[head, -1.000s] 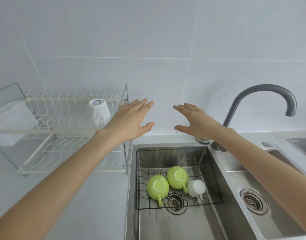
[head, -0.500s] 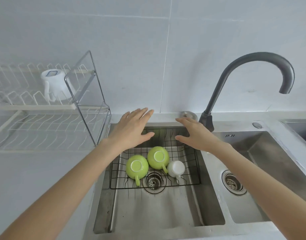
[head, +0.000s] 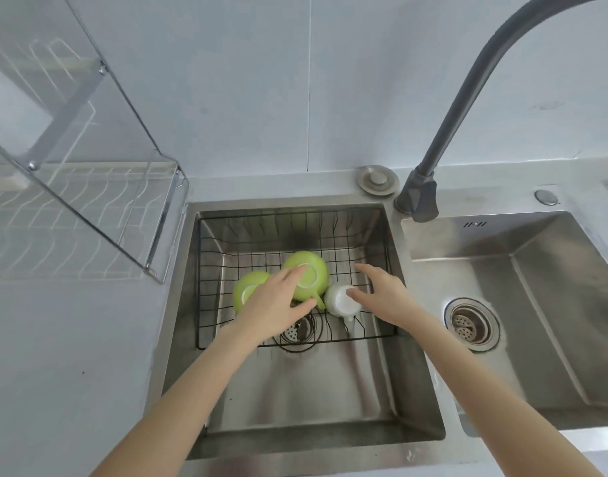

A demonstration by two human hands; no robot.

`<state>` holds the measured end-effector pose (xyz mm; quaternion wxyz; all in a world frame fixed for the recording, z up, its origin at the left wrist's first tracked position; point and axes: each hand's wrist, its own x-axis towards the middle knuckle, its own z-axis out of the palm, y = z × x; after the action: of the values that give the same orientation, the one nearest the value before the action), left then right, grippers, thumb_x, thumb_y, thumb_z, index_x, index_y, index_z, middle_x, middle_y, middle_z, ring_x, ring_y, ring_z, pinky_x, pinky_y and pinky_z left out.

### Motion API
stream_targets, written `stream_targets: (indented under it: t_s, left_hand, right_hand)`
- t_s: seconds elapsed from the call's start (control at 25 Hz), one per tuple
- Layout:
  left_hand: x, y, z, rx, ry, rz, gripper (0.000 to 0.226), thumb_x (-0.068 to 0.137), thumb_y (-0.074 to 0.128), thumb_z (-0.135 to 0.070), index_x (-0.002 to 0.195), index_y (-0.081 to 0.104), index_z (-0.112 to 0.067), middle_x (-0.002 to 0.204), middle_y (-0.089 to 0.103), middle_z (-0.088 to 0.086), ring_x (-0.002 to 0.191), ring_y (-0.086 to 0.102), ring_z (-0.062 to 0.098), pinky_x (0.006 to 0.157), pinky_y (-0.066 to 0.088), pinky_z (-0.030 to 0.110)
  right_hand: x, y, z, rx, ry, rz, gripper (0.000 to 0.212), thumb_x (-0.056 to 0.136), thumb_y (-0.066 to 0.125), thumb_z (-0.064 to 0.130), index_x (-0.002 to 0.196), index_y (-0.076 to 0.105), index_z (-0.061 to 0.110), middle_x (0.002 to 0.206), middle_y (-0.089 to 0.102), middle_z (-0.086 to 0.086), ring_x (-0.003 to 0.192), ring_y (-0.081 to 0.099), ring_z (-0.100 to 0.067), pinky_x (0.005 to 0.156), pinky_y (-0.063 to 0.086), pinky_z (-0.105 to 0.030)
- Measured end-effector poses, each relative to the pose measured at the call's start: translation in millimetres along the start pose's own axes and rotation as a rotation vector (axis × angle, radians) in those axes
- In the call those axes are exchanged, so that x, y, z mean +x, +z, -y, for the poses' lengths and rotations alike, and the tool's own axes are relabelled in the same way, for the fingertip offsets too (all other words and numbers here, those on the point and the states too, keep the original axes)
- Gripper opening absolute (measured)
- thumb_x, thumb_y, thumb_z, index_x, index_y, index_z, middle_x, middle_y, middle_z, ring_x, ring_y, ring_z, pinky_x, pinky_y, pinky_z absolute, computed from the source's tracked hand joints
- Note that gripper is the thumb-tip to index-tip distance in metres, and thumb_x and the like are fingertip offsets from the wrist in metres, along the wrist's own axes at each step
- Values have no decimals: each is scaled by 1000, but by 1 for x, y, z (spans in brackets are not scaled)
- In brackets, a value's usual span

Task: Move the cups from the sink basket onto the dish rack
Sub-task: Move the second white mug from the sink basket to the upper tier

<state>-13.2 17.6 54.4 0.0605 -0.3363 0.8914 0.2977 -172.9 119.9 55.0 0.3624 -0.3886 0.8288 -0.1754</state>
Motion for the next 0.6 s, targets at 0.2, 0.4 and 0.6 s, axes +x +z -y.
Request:
stream_targets:
  t_s: [0.2, 0.4, 0.6]
  left_hand:
    - [30, 43, -2, -323, -194, 83, 63, 84, 57, -36, 138, 34, -15, 143, 45, 5, 130, 44, 22, 105, 36, 32]
    - [58, 71, -8, -461, -273, 156, 54, 86, 57, -27, 134, 39, -10, 136, 51, 8, 121, 52, 23, 93, 39, 25]
    - [72, 93, -9, -634, -378, 220, 50, 88, 54, -21, 134, 38, -13, 122, 57, 2, 117, 53, 19, 85, 34, 18]
  right_hand:
    - [29, 18, -21, 147, 134, 61, 55, 91, 52, 23, 143, 33, 17, 146, 44, -7, 133, 41, -24, 105, 33, -28]
    - [54, 32, -38, 190, 211, 96, 56, 91, 51, 21, 143, 33, 12, 145, 45, -9, 133, 41, -25, 106, 34, -29]
    - [68, 43, -47, 224, 216, 116, 54, 92, 49, 16, 143, 33, 9, 146, 43, -10, 133, 41, -25, 106, 33, -28]
